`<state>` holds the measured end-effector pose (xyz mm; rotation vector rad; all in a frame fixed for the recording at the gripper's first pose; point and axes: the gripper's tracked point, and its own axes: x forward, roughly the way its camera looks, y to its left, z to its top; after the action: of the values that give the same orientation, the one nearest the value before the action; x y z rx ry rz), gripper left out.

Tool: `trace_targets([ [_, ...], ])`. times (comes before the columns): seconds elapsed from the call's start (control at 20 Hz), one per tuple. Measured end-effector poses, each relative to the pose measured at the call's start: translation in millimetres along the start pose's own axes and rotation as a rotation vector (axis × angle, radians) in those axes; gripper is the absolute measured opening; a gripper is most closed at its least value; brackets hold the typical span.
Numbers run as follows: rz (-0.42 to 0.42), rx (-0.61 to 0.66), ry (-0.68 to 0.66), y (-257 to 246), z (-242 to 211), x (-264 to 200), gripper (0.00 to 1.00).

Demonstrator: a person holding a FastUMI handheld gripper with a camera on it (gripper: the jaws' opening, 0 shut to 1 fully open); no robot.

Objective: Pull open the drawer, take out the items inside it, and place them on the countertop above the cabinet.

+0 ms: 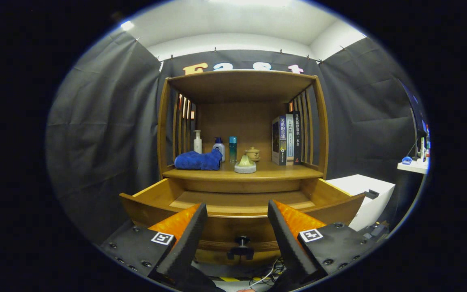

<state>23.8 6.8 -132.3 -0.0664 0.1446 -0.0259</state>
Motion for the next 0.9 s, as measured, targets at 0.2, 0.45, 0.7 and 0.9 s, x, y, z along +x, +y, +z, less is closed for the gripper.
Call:
trace_targets([
  [0.2,-0.024,-0.004,0.021,-5.4,-15.4,13.0,0.97],
  [0.45,-0.028,0.025,0.063,-9.3,-39.6,22.7,0.97],
  [0.7,-0.049,0.022,0.073,-12.9,-49.6,30.4,0.97],
  [0.9,-0.052,0.035,0.085,-13.3,-59.3,34.8,0.97],
])
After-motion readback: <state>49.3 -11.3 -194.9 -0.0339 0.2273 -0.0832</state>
